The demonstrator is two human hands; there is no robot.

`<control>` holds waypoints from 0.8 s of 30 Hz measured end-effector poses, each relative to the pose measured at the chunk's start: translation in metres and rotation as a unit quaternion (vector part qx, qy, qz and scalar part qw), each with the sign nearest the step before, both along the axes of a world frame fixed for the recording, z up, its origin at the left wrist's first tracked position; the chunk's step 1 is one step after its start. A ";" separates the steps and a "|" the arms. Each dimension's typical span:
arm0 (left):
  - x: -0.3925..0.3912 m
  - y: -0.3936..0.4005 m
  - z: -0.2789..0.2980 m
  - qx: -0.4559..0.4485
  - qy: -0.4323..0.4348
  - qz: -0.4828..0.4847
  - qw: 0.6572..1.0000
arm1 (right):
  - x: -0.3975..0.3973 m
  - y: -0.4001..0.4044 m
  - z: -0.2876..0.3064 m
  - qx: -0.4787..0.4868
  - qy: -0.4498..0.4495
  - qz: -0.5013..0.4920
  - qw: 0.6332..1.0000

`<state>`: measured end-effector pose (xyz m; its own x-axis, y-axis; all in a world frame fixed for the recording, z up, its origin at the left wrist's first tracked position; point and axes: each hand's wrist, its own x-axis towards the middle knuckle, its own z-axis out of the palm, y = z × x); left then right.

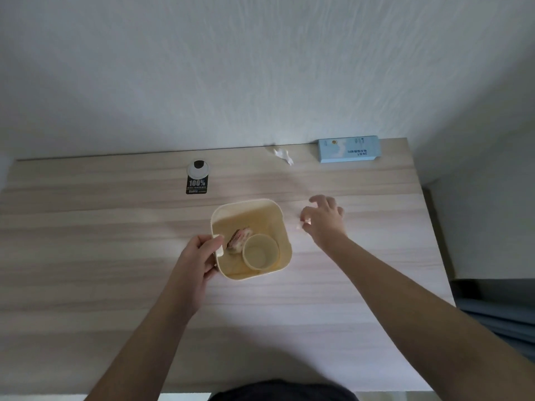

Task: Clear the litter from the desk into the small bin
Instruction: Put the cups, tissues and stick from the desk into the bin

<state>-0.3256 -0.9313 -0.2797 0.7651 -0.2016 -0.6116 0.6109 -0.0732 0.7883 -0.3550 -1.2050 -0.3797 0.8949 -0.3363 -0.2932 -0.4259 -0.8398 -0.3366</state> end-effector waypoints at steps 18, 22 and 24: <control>0.036 -0.012 0.006 0.004 -0.044 0.019 0.999 | 0.097 -0.019 0.011 0.104 -0.101 0.001 0.989; 0.036 -0.007 0.006 -0.006 -0.041 0.037 0.998 | 0.132 -0.017 0.017 0.096 -0.128 0.003 0.987; 0.036 -0.002 0.004 -0.008 -0.038 0.048 0.998 | 0.145 -0.017 0.015 0.098 -0.119 -0.008 0.988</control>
